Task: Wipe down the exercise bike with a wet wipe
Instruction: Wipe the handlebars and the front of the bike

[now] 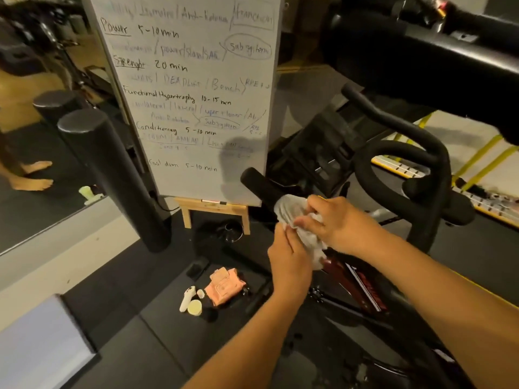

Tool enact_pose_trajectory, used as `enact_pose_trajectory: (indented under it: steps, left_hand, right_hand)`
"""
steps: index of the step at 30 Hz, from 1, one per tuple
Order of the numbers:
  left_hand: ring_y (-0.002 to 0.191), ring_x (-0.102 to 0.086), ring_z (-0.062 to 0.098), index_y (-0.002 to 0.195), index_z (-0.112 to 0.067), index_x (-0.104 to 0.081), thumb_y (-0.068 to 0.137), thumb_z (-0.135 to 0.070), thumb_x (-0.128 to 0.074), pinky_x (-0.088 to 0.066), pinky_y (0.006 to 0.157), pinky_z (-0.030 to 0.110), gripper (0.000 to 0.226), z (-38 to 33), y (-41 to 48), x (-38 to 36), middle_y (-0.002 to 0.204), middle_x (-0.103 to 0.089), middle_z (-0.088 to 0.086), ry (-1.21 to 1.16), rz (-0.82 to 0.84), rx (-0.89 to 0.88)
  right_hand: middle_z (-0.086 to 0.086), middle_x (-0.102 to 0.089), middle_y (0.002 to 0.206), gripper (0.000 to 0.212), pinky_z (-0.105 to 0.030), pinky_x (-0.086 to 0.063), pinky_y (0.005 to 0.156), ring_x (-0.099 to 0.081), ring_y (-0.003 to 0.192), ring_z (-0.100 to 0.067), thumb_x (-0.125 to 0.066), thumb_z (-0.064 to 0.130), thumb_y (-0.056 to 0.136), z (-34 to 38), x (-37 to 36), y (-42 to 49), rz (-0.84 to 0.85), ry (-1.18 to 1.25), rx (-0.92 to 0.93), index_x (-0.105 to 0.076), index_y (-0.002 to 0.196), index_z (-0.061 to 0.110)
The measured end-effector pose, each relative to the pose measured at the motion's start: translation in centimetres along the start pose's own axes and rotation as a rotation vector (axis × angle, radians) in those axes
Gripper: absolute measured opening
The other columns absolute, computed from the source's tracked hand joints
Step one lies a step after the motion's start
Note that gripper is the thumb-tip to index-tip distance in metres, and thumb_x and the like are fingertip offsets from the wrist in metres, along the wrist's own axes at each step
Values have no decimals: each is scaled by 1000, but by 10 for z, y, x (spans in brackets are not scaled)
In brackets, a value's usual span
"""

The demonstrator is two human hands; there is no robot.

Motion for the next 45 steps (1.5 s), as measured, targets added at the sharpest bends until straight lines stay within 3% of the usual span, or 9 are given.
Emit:
enact_pose_trajectory:
  steps: [5, 9, 15, 20, 27, 36, 39, 41, 45]
  left_hand:
    - [58, -52, -7, 92, -7, -47, 106, -20, -36, -40, 50, 15, 22, -55, 37, 75, 74, -52, -2, 50, -238, -204]
    - [63, -50, 4, 98, -9, -41, 107, -25, -33, -38, 50, 17, 20, -83, 65, 99, 77, -51, -2, 15, -422, -222]
    - [62, -51, 11, 99, -16, -41, 106, -34, -33, -39, 48, 17, 21, 7, -9, -15, 77, -53, 2, 72, 62, 17]
    - [70, -58, 8, 105, -18, -44, 100, -47, -38, -44, 55, 14, 30, 10, -30, -38, 93, -58, 0, 231, 355, -136]
    - [71, -54, 8, 103, -17, -37, 106, -18, -30, -42, 57, 13, 8, -26, 26, 47, 84, -52, 0, -85, -260, -37]
    - [104, -61, 24, 135, -11, -40, 102, -14, -42, -53, 88, 31, 33, 39, -52, -87, 116, -56, 11, 274, 483, 180]
    - [75, -58, 17, 84, -14, -55, 97, -14, -49, -46, 69, 31, 14, 24, -79, -103, 85, -57, 8, 359, 777, -3]
    - [54, -45, 5, 60, -23, -40, 96, -13, -52, -36, 58, 26, 39, 4, -67, -88, 61, -44, -5, 312, 692, -179]
    - [57, -50, 6, 74, -21, -48, 99, -22, -49, -42, 54, 30, 25, -17, -29, -20, 64, -51, -6, 104, 314, -259]
  right_hand:
    - [2, -55, 67, 37, -45, -50, 55, -56, 61, -23, -44, 50, 93, 43, 48, 18, -340, -1, 293, -53, 75, 19]
    - [-10, -69, 90, 37, -44, -51, 60, -64, 78, -32, -45, 46, 97, 82, 50, 57, -418, 83, 253, -59, 98, 11]
    - [-3, -59, 74, 42, -37, -46, 65, -59, 73, -25, -36, 43, 99, -1, 20, -9, -165, -82, 35, -63, 87, 13]
    - [6, -52, 62, 47, -44, -51, 64, -53, 61, -11, -38, 57, 91, -43, 35, -56, 62, -264, -93, -56, 65, 22]
    - [-3, -67, 95, 20, -44, -53, 74, -62, 87, -22, -45, 31, 100, 30, 32, 32, -206, 1, 18, -62, 105, 21]
    - [11, -63, 87, 19, -32, -47, 69, -62, 83, -15, -49, 32, 99, -44, 34, -90, -65, -261, -59, -67, 99, 27]
    - [10, -65, 106, 26, -28, -44, 68, -62, 92, -15, -45, 35, 100, -65, 47, -105, -63, -470, -162, -67, 113, 31]
    - [7, -58, 105, 26, -30, -46, 65, -61, 89, -18, -44, 33, 100, -66, 53, -100, -115, -549, -225, -66, 115, 31]
    - [0, -54, 103, 36, -36, -49, 74, -58, 92, -22, -39, 38, 98, -19, 42, -77, -426, -155, -205, -65, 117, 22]
Point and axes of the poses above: each hand's wrist, its own y-axis towards the middle knuckle, its own x-axis out of the back of the hand, z = x × y, the point moved 10 cm from there along y, towards the middle knuckle
